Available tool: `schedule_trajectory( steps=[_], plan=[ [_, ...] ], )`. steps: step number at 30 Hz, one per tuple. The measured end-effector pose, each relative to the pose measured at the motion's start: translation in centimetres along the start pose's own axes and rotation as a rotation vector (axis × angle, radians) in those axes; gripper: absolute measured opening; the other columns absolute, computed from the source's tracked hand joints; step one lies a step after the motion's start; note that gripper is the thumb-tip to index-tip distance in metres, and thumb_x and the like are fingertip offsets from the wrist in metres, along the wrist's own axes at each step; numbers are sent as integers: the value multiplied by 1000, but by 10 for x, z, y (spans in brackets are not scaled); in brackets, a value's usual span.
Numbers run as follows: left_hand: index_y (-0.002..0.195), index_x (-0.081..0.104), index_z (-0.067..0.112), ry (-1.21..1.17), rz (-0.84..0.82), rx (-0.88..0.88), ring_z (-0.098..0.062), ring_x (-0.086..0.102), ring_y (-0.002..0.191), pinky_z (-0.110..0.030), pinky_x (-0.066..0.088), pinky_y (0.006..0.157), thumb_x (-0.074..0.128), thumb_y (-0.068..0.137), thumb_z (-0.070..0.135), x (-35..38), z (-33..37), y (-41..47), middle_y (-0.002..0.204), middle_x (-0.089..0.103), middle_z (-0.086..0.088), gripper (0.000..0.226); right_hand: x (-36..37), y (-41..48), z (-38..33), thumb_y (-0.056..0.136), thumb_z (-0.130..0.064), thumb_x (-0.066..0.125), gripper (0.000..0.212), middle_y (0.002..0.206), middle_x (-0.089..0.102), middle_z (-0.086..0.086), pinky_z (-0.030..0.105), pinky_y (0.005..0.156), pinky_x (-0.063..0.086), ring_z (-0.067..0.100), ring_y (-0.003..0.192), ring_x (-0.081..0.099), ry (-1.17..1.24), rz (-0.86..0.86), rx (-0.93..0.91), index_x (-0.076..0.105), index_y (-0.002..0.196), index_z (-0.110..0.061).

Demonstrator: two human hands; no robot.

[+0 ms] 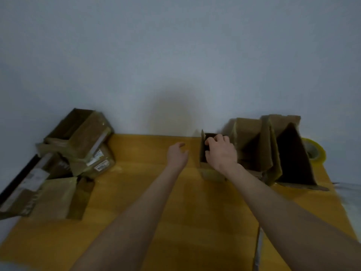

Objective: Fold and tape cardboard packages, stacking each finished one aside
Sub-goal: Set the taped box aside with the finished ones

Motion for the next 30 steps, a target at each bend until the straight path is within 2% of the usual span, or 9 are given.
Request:
schedule_trajectory(
  steps=[5,9,15,21,23,25,27,28,30],
  plan=[
    [132,51,9,216,159,30,-23,41,129,-26,29,104,55,92,14,-83,-38,2,137,48,-11,40,12,17,-81,97,-28,49,38,138,41,10,39,101,41,28,129,36,193,-67,-71,45,133,-17],
    [134,49,12,270,332,18,-24,41,128,-34,36,104,54,93,18,-160,-77,9,139,43,-10,41,21,33,-151,93,-40,57,49,137,44,10,40,101,43,28,124,46,460,-158,-62,45,134,-17],
    [142,38,13,334,579,49,-25,37,130,-38,42,103,53,94,25,-276,-147,55,141,41,-10,52,47,65,-277,91,-48,58,70,148,38,10,40,105,40,28,131,42,692,-250,-105,31,145,-11],
    [152,7,7,365,412,-106,-29,18,143,-44,26,115,55,92,44,-358,-253,131,155,21,-16,85,99,93,-408,87,-51,63,88,149,38,12,36,104,43,29,131,44,965,-401,73,21,149,-6],
    [152,4,9,273,304,-184,-30,24,142,-47,31,111,55,91,48,-372,-276,153,155,21,-16,89,113,104,-435,82,-56,65,99,150,36,13,41,102,46,31,130,45,1030,-440,148,15,152,-7],
    [151,19,9,195,203,-247,-31,43,129,-46,42,102,55,91,48,-378,-287,167,147,38,-15,80,124,111,-451,77,-62,66,102,146,42,14,43,91,54,32,122,52,1056,-473,203,19,151,-10],
    [130,52,10,242,159,-202,-23,61,95,-37,52,75,54,93,40,-378,-290,174,110,62,-9,47,131,117,-455,81,-57,64,83,132,55,12,43,84,57,31,109,61,966,-470,198,35,143,-10],
    [114,61,10,288,181,-137,-19,60,80,-30,47,60,52,95,33,-377,-287,175,89,62,-3,31,132,120,-451,86,-45,62,61,122,60,11,44,83,57,30,101,63,900,-417,187,45,133,-10],
    [94,65,12,309,264,-13,-19,59,72,-23,32,50,49,96,23,-374,-269,171,70,53,3,19,125,124,-431,91,-23,52,27,107,65,10,44,81,57,30,91,64,776,-249,213,56,114,-10]
  ],
)
Point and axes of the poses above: each hand's wrist, its own y-axis towards the middle knuckle, its own x-axis out of the palm, z = x × y, the point moved 3 cm from there along y, towards the middle knuckle
